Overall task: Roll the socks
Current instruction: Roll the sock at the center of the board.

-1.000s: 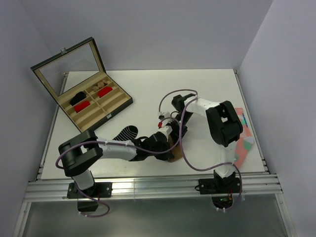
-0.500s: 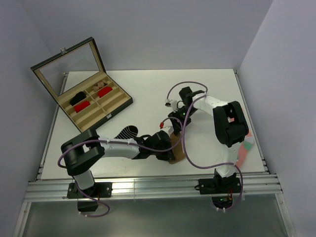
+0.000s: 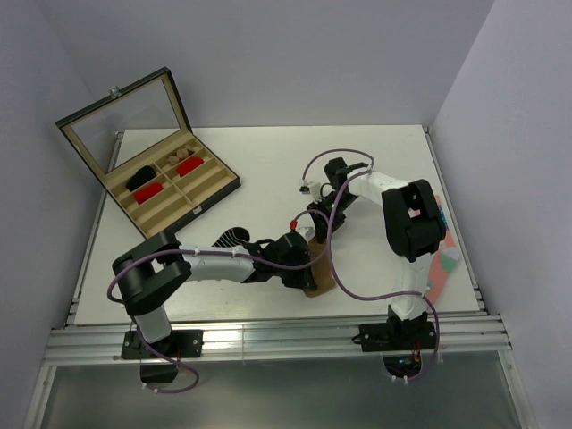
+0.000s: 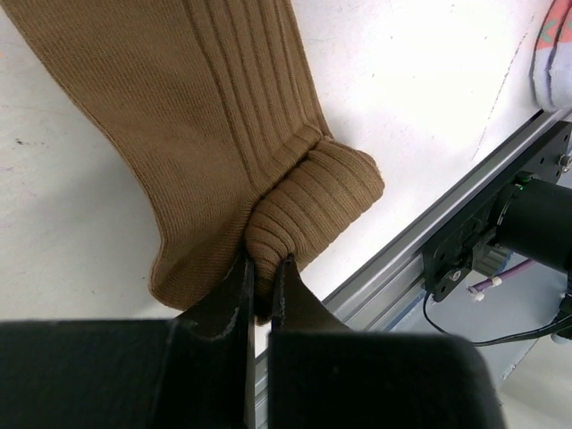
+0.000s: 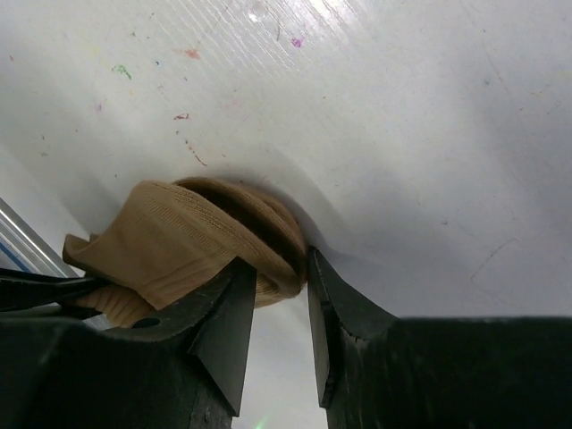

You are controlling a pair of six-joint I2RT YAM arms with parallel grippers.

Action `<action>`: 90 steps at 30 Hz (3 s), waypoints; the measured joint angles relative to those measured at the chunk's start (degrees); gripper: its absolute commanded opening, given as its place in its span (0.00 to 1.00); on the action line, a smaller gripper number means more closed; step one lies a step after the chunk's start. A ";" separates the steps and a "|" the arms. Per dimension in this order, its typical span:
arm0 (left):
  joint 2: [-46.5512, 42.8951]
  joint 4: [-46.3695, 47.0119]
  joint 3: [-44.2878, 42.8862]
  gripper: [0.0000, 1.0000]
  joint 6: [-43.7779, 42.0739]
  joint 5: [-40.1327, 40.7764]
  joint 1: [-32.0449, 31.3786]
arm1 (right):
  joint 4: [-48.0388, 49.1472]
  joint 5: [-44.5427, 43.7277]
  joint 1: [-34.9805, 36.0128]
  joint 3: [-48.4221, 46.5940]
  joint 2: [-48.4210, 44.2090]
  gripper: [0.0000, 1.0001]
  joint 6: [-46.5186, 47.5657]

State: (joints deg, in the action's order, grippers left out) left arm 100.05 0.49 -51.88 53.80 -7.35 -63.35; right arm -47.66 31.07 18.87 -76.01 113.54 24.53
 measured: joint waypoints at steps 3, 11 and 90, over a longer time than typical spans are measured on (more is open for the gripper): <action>0.39 -1.90 -1.14 0.00 -0.09 -0.94 0.59 | -0.44 0.11 0.33 -0.42 0.28 0.33 0.22; 2.36 -5.57 -4.07 0.00 -0.13 -5.11 2.51 | -1.07 -0.04 1.20 -7.96 4.72 0.25 -0.72; 17.33 -30.18 -21.86 0.00 -1.88 -28.76 14.14 | 20.48 -11.02 28.65 44.54 -49.22 0.54 23.19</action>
State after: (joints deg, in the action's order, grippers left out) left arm 117.38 -29.69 -73.73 51.92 -36.12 -49.21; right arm -27.18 20.05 47.53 -31.46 64.31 47.72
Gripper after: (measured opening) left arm 0.066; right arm 0.539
